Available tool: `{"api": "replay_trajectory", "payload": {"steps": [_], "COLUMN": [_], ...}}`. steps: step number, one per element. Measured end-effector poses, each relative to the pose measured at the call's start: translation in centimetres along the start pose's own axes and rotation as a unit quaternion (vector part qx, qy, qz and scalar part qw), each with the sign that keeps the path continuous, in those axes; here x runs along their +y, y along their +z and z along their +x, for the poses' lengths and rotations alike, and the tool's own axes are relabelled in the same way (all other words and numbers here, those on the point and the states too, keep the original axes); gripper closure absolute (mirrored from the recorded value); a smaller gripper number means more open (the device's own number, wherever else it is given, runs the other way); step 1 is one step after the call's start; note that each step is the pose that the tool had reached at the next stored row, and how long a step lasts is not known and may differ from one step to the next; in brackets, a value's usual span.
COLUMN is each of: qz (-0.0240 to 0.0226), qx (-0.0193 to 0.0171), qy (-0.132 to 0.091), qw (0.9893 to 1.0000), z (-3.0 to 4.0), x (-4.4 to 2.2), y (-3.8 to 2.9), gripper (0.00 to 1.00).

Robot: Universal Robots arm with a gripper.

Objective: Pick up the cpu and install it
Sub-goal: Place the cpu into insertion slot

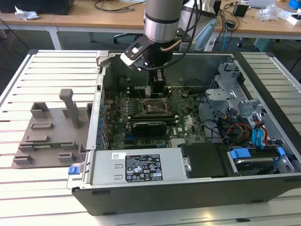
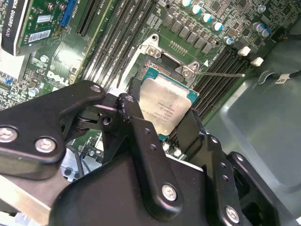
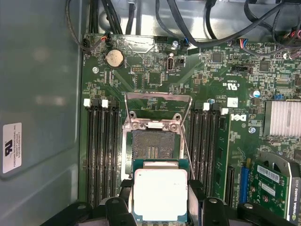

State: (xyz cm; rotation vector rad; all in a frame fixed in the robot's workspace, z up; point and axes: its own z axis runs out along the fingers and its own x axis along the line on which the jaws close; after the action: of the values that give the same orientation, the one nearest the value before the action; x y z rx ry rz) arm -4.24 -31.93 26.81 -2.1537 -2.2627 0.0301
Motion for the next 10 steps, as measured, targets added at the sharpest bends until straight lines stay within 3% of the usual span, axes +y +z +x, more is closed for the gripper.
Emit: {"api": "replay_trajectory", "payload": {"steps": [10], "qz": [0.0001], "qx": [-0.0002], "qy": [0.011], "qw": [0.9999], "z": [0.0], "x": [0.07], "y": [0.72], "gripper": [0.45]}}
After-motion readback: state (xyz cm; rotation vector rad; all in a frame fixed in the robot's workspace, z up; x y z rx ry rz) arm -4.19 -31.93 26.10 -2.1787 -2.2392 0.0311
